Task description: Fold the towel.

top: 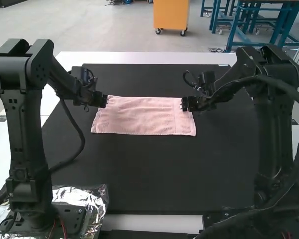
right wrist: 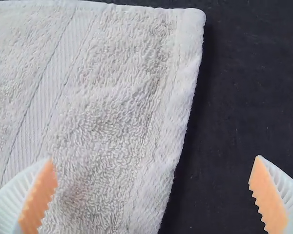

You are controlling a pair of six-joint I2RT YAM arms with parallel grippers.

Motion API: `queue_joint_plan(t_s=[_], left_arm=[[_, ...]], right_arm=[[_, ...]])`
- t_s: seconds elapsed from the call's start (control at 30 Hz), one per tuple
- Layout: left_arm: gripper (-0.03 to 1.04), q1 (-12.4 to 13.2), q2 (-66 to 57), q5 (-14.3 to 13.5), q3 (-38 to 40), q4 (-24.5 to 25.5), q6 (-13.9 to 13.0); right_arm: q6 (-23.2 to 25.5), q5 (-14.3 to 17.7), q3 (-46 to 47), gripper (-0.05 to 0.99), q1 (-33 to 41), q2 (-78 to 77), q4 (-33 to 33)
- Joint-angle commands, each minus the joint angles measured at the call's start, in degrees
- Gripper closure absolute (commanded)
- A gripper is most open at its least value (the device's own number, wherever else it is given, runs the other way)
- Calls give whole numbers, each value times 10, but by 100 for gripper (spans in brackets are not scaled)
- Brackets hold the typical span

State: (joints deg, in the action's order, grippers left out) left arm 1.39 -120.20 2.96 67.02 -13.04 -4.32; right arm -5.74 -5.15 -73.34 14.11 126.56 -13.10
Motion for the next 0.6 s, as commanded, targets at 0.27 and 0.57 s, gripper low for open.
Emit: queue_joint_plan(t_s=[0.27, 0.57], left_arm=[[5, 1, -36, -2, 43, 14, -9], [6, 0, -52, -2, 50, 15, -8]], right_arm=[[-17, 25, -57, 3, -6, 31, 13], [-18, 40, -52, 3, -6, 37, 20]])
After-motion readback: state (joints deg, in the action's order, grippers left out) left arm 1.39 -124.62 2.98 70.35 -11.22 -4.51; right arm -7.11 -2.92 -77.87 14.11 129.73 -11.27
